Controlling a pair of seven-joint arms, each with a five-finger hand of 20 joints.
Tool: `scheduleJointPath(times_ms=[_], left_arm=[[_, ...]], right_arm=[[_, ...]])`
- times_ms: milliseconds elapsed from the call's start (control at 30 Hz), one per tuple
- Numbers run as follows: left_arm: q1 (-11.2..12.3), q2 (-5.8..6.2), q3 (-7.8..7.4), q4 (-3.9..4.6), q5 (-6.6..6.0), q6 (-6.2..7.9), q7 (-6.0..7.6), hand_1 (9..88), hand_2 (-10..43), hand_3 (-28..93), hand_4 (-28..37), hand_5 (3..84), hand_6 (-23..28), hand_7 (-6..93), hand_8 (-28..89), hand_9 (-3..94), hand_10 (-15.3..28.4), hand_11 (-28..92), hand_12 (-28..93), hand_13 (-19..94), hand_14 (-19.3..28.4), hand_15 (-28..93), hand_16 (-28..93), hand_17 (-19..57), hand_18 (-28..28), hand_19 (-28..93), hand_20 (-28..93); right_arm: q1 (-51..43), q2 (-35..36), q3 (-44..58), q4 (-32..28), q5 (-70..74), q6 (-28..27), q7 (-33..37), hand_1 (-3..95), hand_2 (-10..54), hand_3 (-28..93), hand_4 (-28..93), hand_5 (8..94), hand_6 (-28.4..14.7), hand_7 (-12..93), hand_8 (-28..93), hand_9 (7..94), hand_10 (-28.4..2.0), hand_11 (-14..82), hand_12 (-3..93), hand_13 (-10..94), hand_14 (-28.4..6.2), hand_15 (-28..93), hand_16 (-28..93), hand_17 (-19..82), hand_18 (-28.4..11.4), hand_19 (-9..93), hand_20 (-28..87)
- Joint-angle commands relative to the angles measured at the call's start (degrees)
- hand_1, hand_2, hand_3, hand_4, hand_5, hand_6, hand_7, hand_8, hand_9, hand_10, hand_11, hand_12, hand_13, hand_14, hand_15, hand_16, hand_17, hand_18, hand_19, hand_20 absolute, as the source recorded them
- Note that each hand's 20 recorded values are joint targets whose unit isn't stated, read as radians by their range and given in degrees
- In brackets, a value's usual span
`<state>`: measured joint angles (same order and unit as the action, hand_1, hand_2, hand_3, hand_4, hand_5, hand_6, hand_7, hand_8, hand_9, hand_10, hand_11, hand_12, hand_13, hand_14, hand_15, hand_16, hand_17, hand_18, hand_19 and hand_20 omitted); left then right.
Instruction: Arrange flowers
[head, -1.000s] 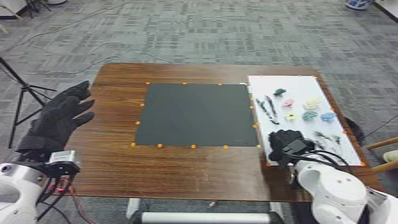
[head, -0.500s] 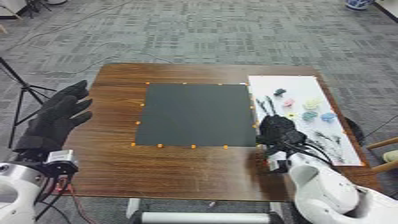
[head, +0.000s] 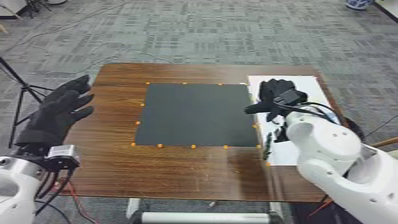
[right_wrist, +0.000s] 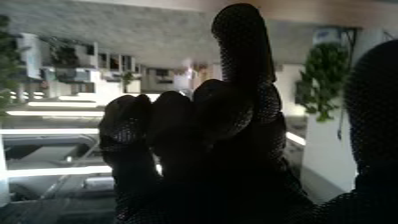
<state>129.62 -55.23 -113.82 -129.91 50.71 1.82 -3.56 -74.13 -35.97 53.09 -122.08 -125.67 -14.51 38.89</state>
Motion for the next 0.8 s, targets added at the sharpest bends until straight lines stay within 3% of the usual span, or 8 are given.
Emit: scheduleJointPath(times_ms=[33,200,533,800], left_arm=[[1.3,-0.92,-0.41,-0.26,0.01,-0.26,-0.40,25.5,-6.2,66,-28.3,18.6,1.4,20.8,-10,12.8,8.1,18,20,4,11.2,40,-5,-12.2,18.2,38,12],[0.8,-0.40,0.42,0.02,0.11,-0.60,-0.19,25.5,-6.2,66,-28.3,18.6,1.3,20.8,-10,12.8,8.1,18,20,4,11.2,41,-5,-12.3,18.2,37,12],[1.2,-0.15,0.23,0.12,-0.05,-0.55,-0.17,25.5,-6.5,66,-28.3,18.4,1.2,20.9,-10,12.7,8.0,17,20,4,11.3,40,-5,-12.2,18.2,37,12],[0.9,-0.05,0.43,0.20,-0.10,-0.74,-0.51,25.7,-6.3,66,-28.3,18.4,1.2,20.9,-10,12.7,8.0,18,20,4,11.3,40,-5,-12.3,18.2,38,12]], right_arm=[[-6.4,2.6,0.9,1.0,2.9,-8.9,-0.8,16.3,-9.5,67,-28,82.6,-0.2,46,-7,77.9,-11.2,62.3,56.2,71,-12.9,82,47,36,-24.3,91,51],[-7.3,1.6,-0.4,1.9,2.8,-12.2,-0.4,14.2,-9.5,68,-28,83.4,-0.1,46,-7,78.6,-11.3,62.4,56.8,71,-13.1,82,48,36,-24.8,92,51],[-6.7,1.6,-4.5,3.5,1.8,-13.8,1.0,13.6,-9.5,72,-28,83.1,-0.3,46,-7,77.7,-11.6,62.1,57.0,71,-13.2,82,49,36,-24.9,91,51],[-4.0,-0.4,-11.3,5.8,-1.6,-16.2,3.4,29.6,-9.5,79,-28,81.8,0.3,46,-5,77.0,-10.8,62.0,56.6,71,-12.3,81,48,36,-24.3,91,50]])
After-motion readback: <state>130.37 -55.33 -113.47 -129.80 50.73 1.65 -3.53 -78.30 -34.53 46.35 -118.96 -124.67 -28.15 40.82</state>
